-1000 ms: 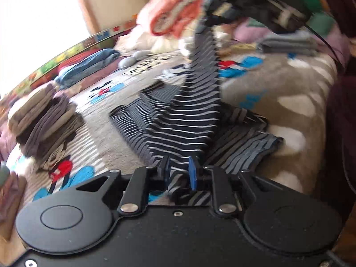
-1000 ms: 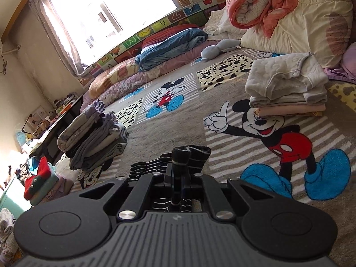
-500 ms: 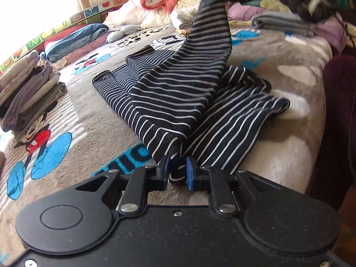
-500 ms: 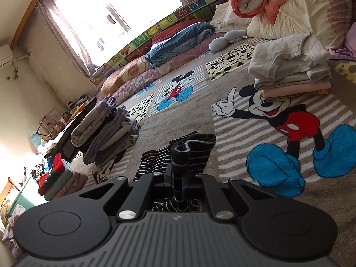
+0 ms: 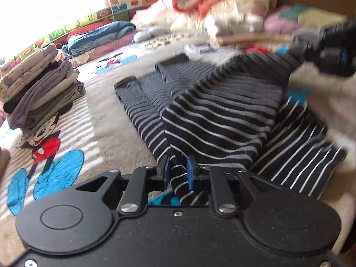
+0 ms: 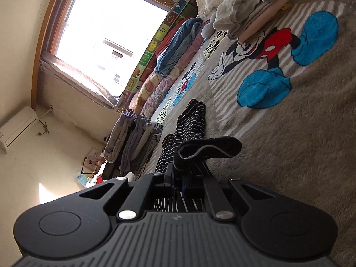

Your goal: Fold clothes

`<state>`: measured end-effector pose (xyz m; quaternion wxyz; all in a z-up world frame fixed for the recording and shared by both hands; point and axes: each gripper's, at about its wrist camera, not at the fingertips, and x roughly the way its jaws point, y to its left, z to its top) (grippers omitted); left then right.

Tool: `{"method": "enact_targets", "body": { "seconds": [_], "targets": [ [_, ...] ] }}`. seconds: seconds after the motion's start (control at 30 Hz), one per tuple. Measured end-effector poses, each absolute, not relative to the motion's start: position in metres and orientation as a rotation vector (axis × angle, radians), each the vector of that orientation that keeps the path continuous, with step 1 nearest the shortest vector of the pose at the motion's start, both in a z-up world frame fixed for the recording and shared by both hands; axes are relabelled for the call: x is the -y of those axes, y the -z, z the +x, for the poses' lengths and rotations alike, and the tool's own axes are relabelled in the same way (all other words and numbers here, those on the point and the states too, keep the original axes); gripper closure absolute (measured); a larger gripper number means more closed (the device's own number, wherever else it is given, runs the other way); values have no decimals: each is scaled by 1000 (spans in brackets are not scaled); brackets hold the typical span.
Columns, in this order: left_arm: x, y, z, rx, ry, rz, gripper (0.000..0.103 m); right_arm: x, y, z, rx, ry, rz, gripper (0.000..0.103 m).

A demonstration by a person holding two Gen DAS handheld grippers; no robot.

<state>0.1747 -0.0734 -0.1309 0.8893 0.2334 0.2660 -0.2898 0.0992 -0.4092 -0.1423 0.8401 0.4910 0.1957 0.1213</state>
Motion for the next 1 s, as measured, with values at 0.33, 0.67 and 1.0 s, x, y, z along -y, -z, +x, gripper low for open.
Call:
{"method": "enact_targets", "body": {
  "seconds": [0.33, 0.67, 1.0],
  "targets": [
    [42, 98, 191, -527, 617, 165, 90, 428, 158, 87, -221, -325, 1180, 93],
    [66, 118, 202, -635, 693, 249, 89, 439, 160, 94, -181, -282, 1177, 93],
    [57, 107, 157, -566, 935, 331, 59, 446, 86, 131, -294, -212, 931, 93]
  ]
}}
